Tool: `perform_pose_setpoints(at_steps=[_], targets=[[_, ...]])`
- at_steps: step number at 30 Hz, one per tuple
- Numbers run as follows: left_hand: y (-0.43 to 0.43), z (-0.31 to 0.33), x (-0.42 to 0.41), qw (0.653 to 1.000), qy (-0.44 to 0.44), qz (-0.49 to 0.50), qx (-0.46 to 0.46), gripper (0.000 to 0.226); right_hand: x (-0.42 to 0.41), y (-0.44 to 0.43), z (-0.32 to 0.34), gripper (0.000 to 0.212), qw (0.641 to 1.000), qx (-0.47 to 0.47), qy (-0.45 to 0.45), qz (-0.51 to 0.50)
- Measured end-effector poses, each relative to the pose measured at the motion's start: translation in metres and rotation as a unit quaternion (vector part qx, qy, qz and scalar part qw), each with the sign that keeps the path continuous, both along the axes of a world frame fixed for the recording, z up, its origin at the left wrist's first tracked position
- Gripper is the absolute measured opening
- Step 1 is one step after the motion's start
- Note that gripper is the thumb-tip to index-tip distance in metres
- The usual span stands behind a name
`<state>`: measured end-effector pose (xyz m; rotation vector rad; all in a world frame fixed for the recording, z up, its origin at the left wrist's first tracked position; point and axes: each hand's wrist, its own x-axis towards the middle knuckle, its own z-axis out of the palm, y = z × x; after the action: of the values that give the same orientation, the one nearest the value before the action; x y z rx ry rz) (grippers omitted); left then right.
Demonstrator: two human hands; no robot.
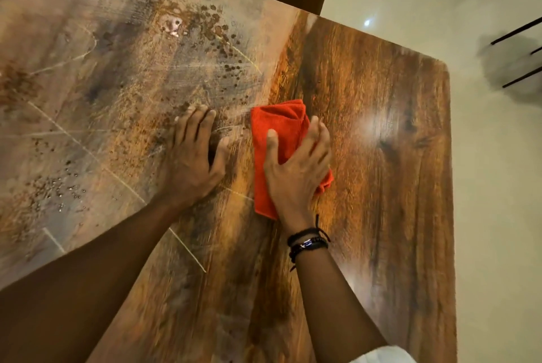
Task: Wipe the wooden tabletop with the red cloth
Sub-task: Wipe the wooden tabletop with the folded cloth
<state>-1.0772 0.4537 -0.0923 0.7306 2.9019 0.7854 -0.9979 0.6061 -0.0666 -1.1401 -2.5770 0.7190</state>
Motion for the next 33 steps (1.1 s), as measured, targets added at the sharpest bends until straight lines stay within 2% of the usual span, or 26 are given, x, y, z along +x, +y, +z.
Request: perform_pose_setpoints(at_steps=[3,7,10,15,20,23,26,30,33], targets=[[-0.001,-0.001,0.000,1.000,-0.002,0.002,-0.007,0.062,-0.005,0.021,0.011,0.061,0.996,-0.003,-0.046,-0.079],[-0.001,0.001,0.001,1.000,0.003,-0.006,-0.018,0.061,-0.020,0.040,0.020,0.027,0.996,-0.009,-0.072,-0.043],[-0.002,0.001,0.001,1.000,0.001,-0.007,-0.018,0.061,-0.026,0.044,0.022,0.018,0.999,-0.027,-0.043,-0.005],[-0.002,0.001,0.001,1.000,-0.003,-0.007,-0.021,0.060,-0.035,0.055,0.022,0.018,0.990,-0.008,0.120,0.074],[-0.003,0.001,0.000,1.000,-0.005,-0.011,-0.024,0.060,-0.056,0.070,0.032,0.018,0.982,0.083,0.147,0.082],[-0.003,0.001,0.000,1.000,-0.007,-0.009,-0.022,0.060,-0.063,0.087,0.028,0.024,0.986,0.080,0.119,0.084],[-0.002,0.001,0.001,1.000,-0.008,-0.006,-0.021,0.059,-0.055,0.098,0.019,0.048,0.988,0.069,0.045,0.133],[-0.002,0.003,0.002,1.000,-0.007,-0.007,-0.029,0.060,-0.022,0.087,0.005,0.058,0.945,0.079,0.009,0.316],[-0.001,0.003,0.003,1.000,0.001,-0.004,-0.030,0.059,-0.003,0.075,-0.011,0.066,0.922,0.111,-0.062,0.366]])
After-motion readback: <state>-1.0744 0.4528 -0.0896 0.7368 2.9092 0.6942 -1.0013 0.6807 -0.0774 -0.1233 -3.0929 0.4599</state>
